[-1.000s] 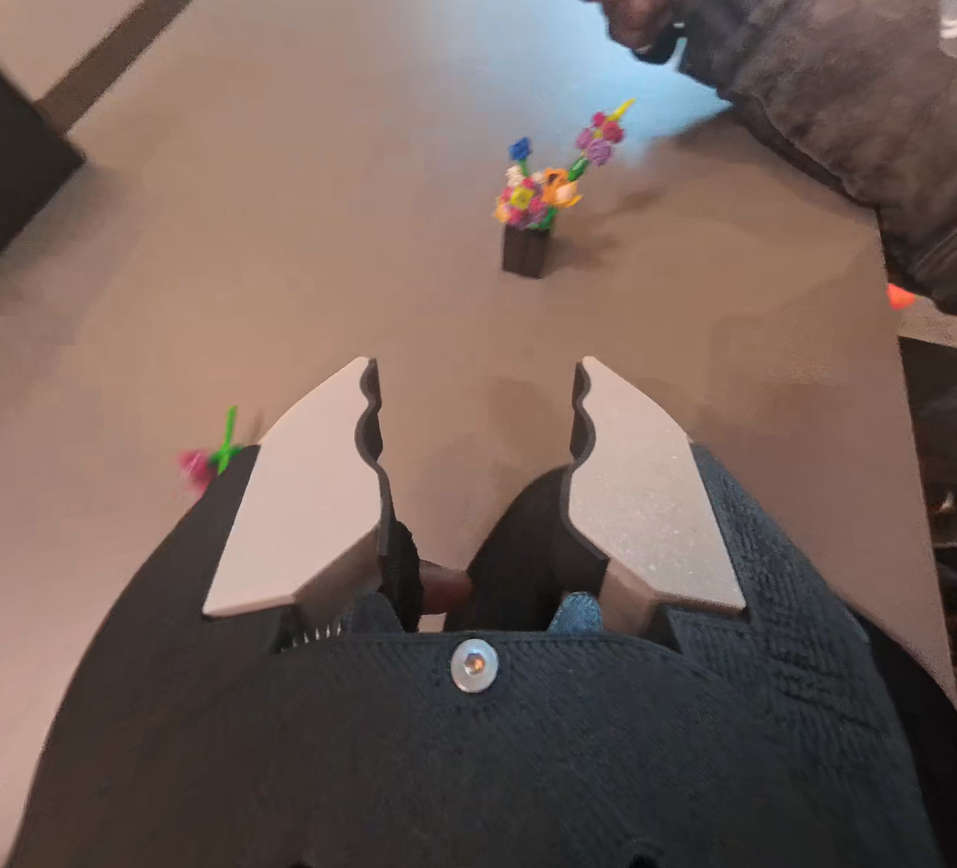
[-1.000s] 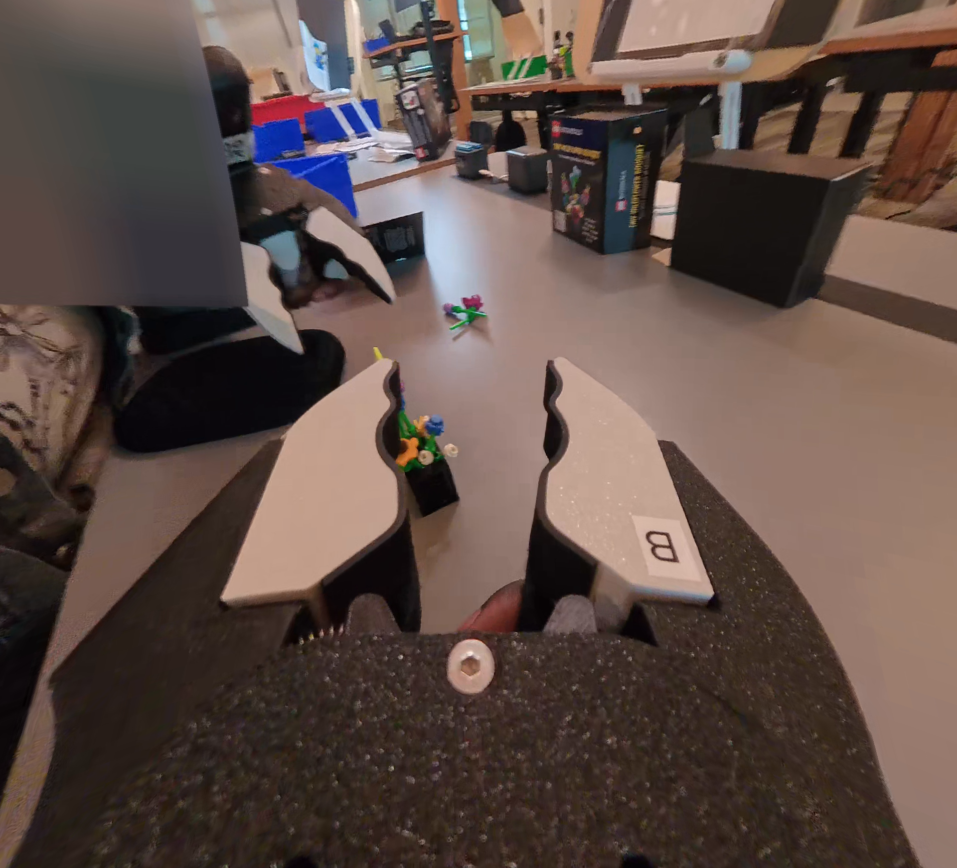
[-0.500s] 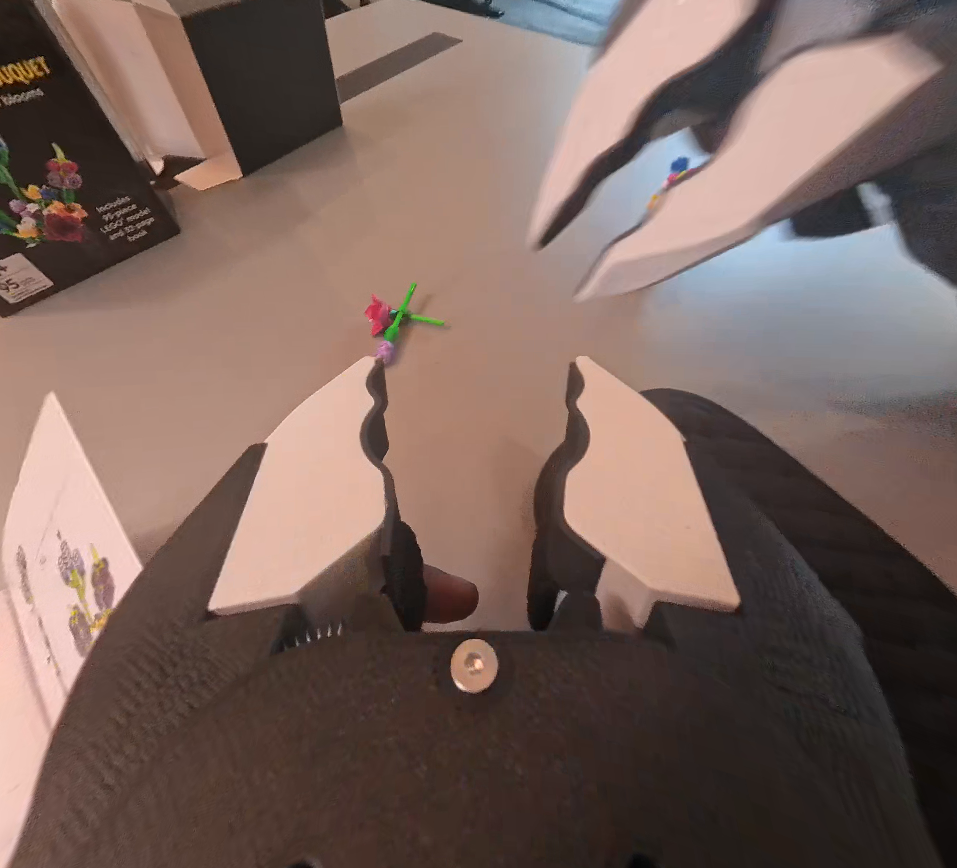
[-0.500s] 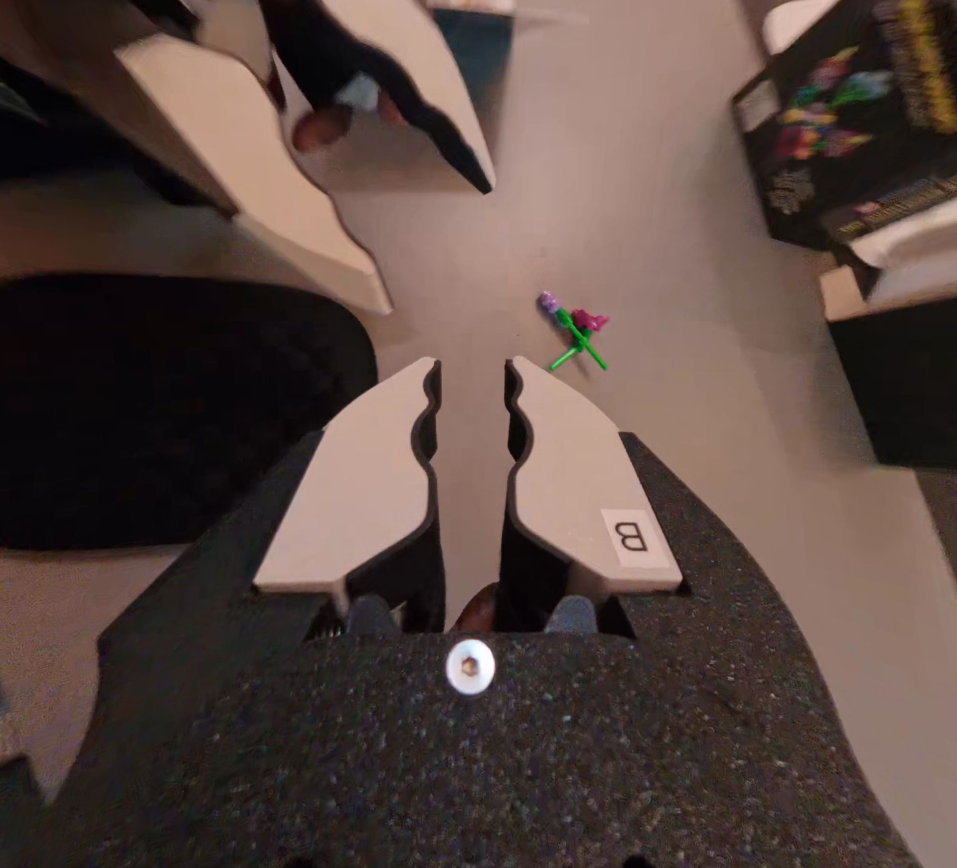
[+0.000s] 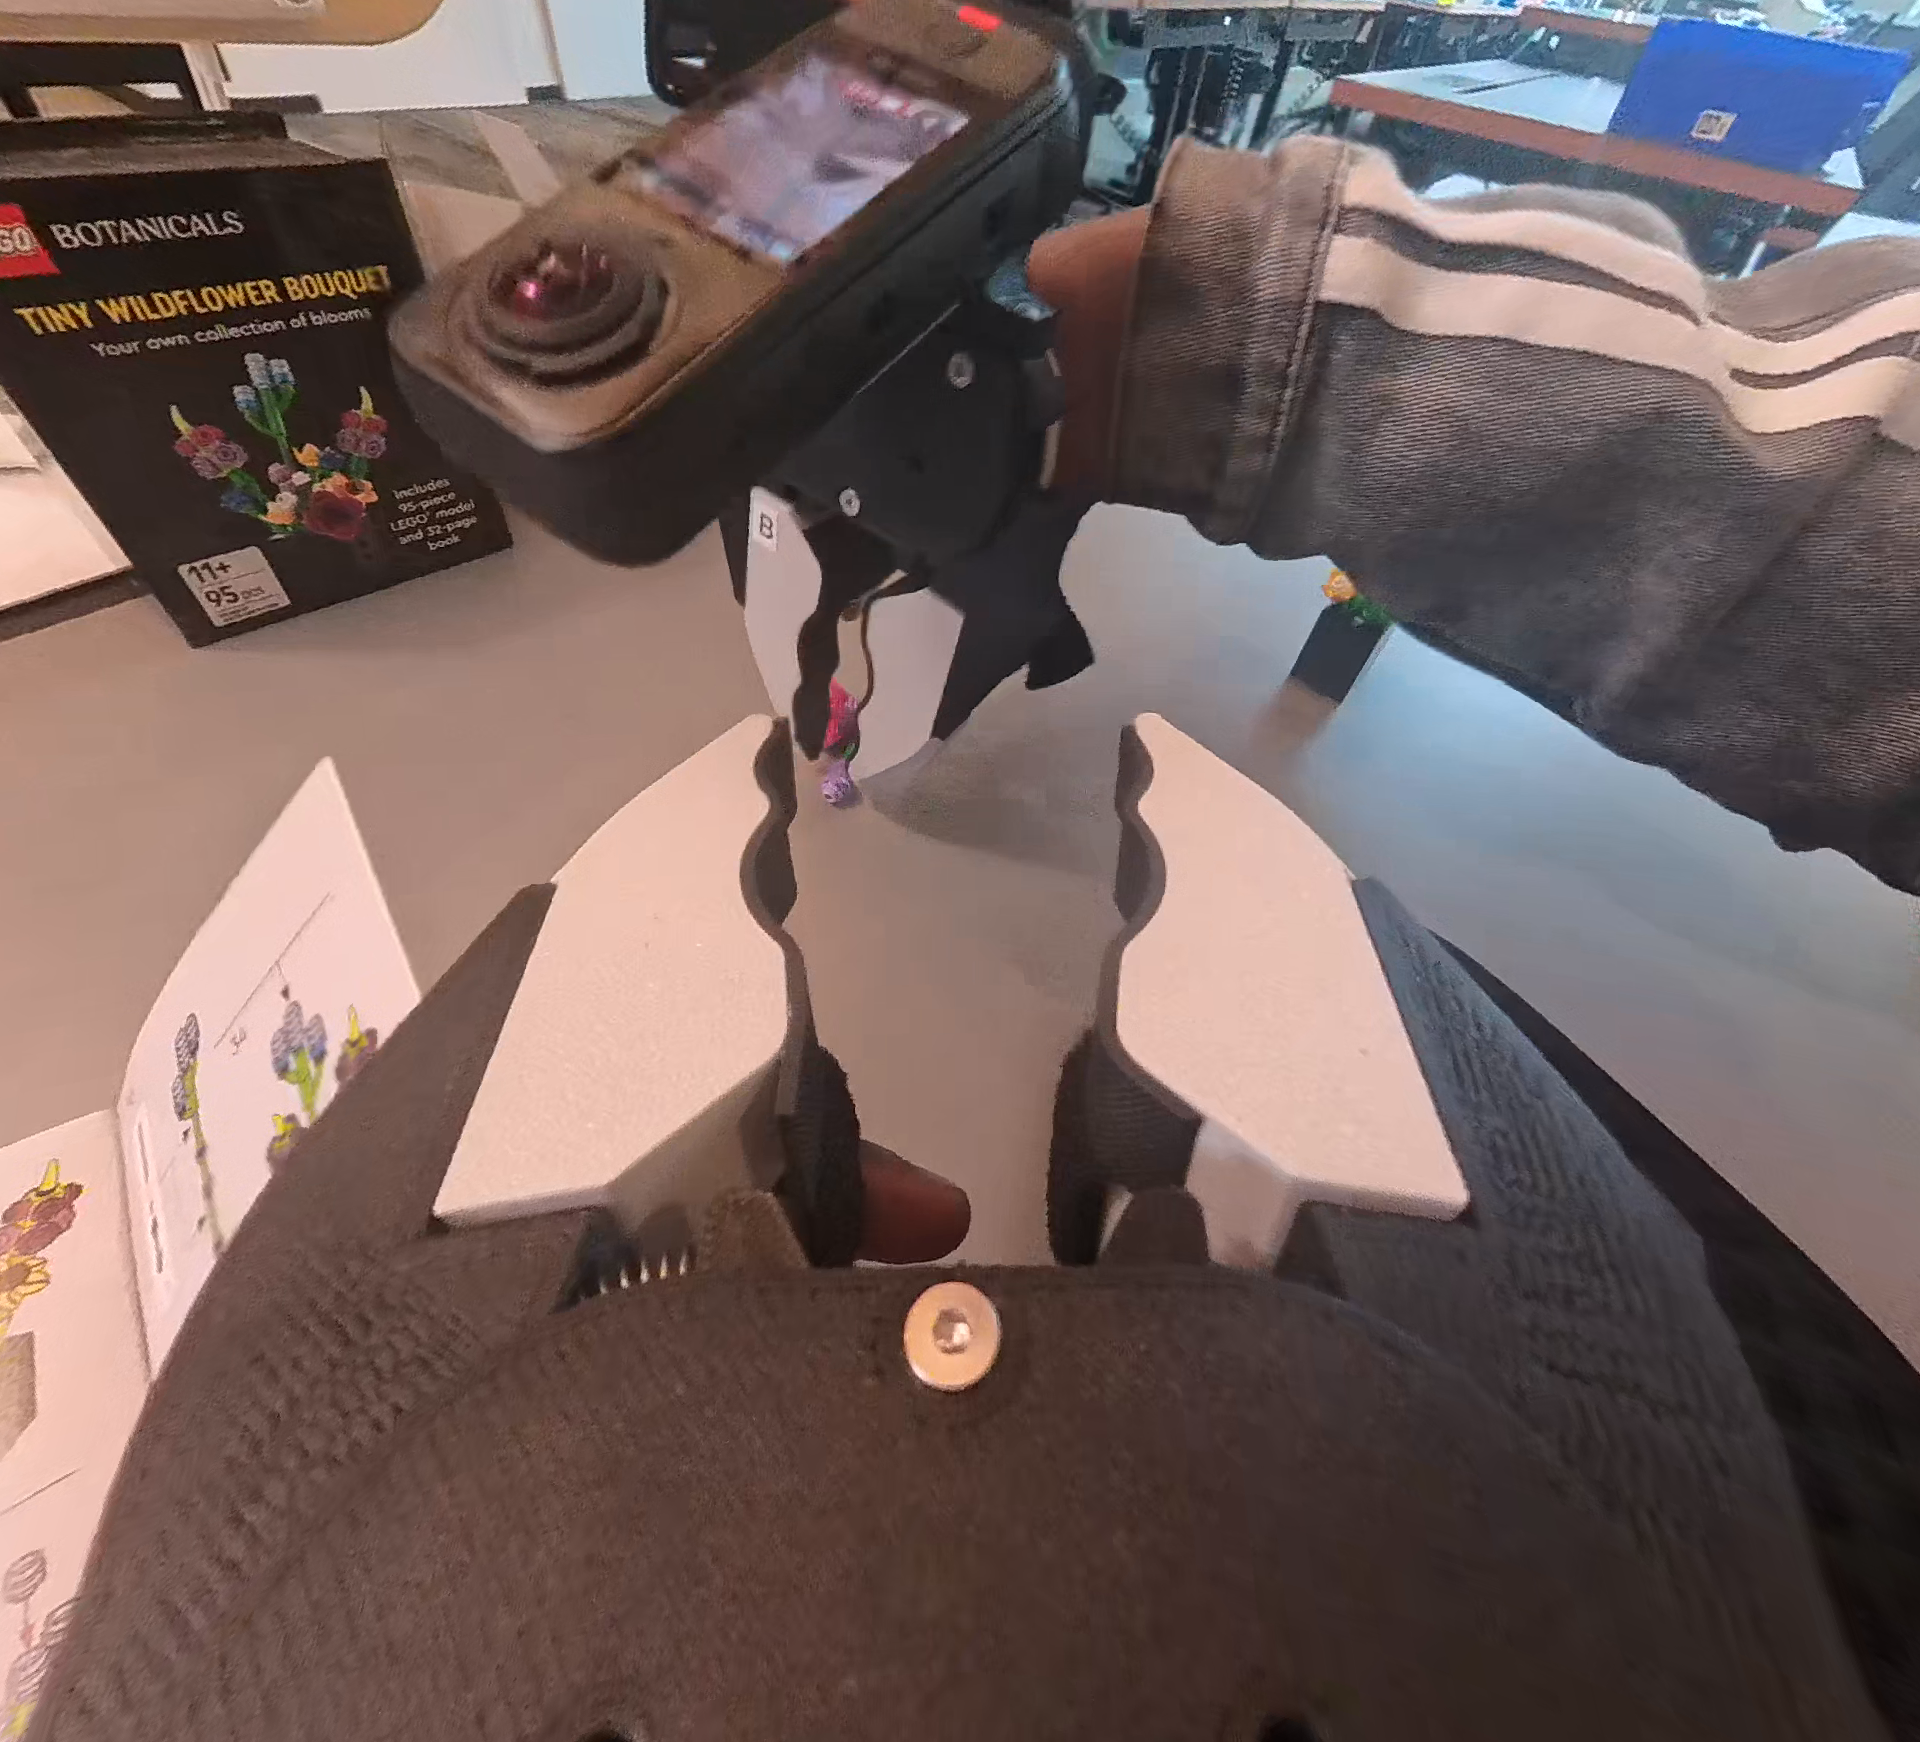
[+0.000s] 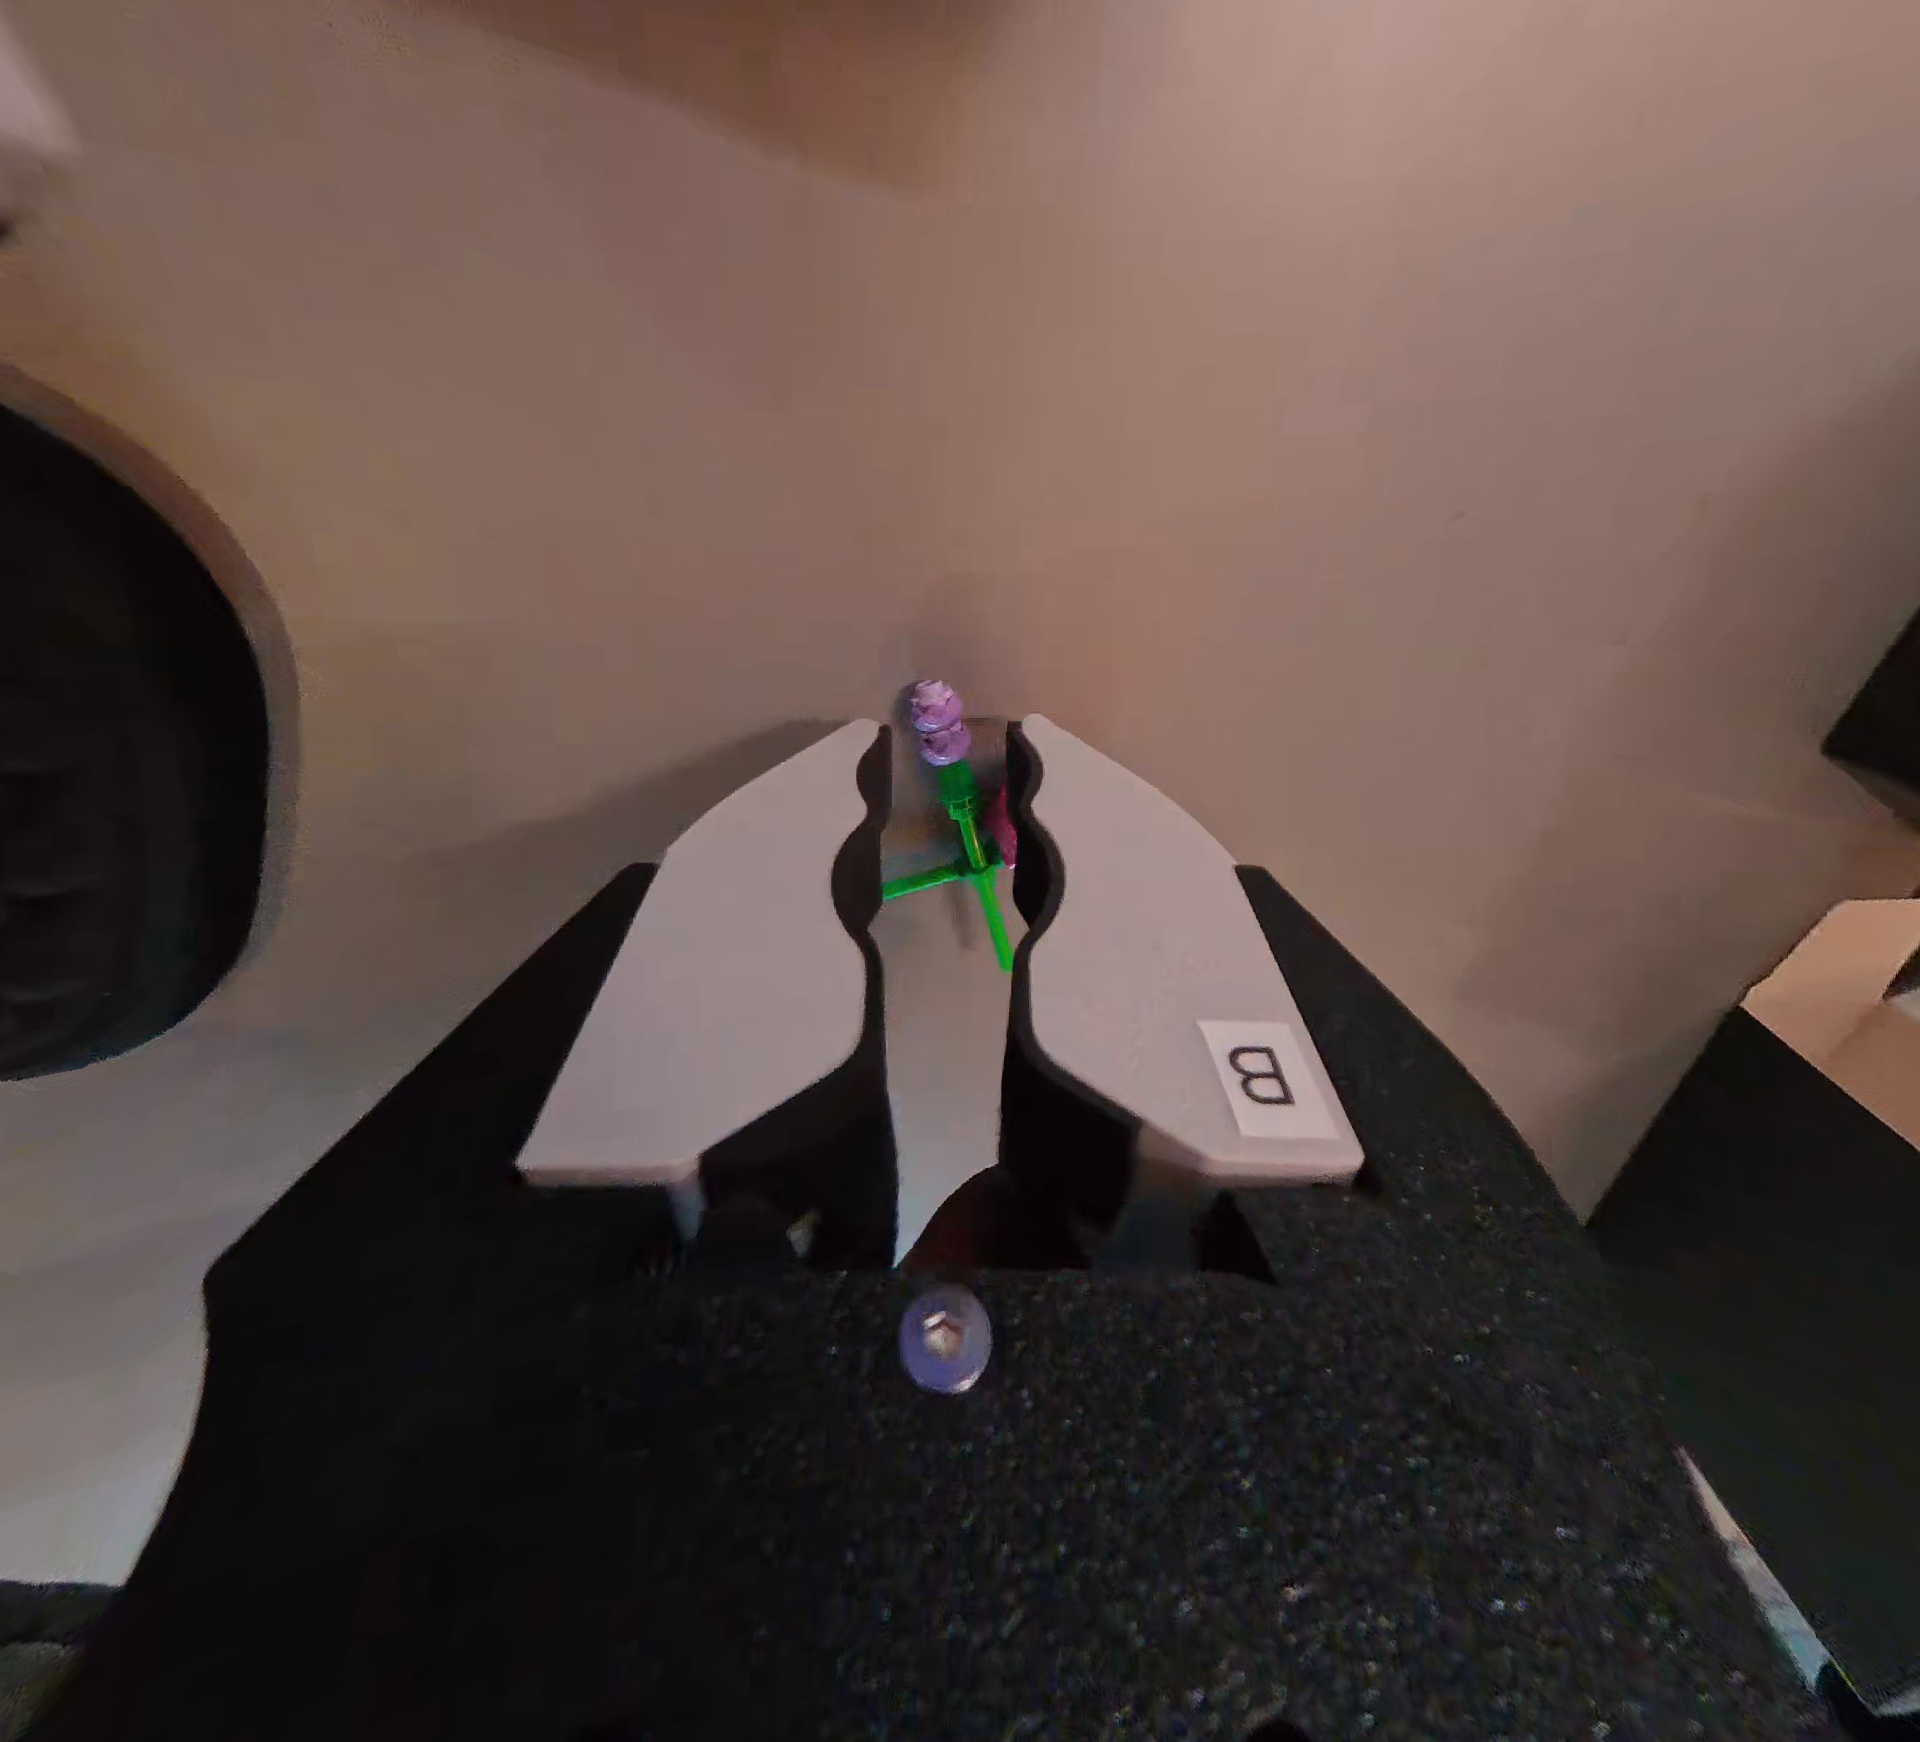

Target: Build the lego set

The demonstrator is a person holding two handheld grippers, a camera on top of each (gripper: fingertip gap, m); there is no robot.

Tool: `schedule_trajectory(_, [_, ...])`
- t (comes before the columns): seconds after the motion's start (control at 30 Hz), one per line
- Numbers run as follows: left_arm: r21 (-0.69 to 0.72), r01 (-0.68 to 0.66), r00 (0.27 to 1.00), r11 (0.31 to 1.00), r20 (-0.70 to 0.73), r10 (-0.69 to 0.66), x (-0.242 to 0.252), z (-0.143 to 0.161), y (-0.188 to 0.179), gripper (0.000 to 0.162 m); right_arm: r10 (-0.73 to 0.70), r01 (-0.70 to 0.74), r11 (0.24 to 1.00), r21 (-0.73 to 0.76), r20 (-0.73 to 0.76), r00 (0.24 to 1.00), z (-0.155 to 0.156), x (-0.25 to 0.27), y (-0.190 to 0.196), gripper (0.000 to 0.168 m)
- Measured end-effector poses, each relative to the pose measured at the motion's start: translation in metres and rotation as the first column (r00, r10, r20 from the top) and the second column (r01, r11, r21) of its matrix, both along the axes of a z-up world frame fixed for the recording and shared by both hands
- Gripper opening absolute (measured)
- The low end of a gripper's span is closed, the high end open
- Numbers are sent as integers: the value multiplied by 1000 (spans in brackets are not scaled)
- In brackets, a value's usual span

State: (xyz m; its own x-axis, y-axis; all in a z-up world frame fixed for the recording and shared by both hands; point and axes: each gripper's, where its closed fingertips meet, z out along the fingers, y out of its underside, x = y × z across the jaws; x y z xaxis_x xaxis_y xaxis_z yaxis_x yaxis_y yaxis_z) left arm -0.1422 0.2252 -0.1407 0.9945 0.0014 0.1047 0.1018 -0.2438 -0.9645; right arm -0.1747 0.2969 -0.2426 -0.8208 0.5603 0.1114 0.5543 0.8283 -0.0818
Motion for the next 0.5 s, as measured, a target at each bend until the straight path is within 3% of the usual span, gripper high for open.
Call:
schedule_trajectory(0.17, [10,3,1000,1000,-13,-3,0,1,0,60,-25,24,999,-38,-23,999,2,-1,-4,10])
schedule_trajectory(0.27, [30,0,999,1000,-36,2,0,4,0,60,-163,121,966,-230,-171,972,42,-6,-19,10])
schedule_trajectory(0.37, [54,22,997,998,-70,-18,5,6,2,60,-340,122,846,-519,-349,873,114,3,-39,10])
schedule_trajectory(0.5, [62,149,987,987,-75,-144,32,5,8,60,-563,-20,608,-793,-449,693,204,57,-41,10])
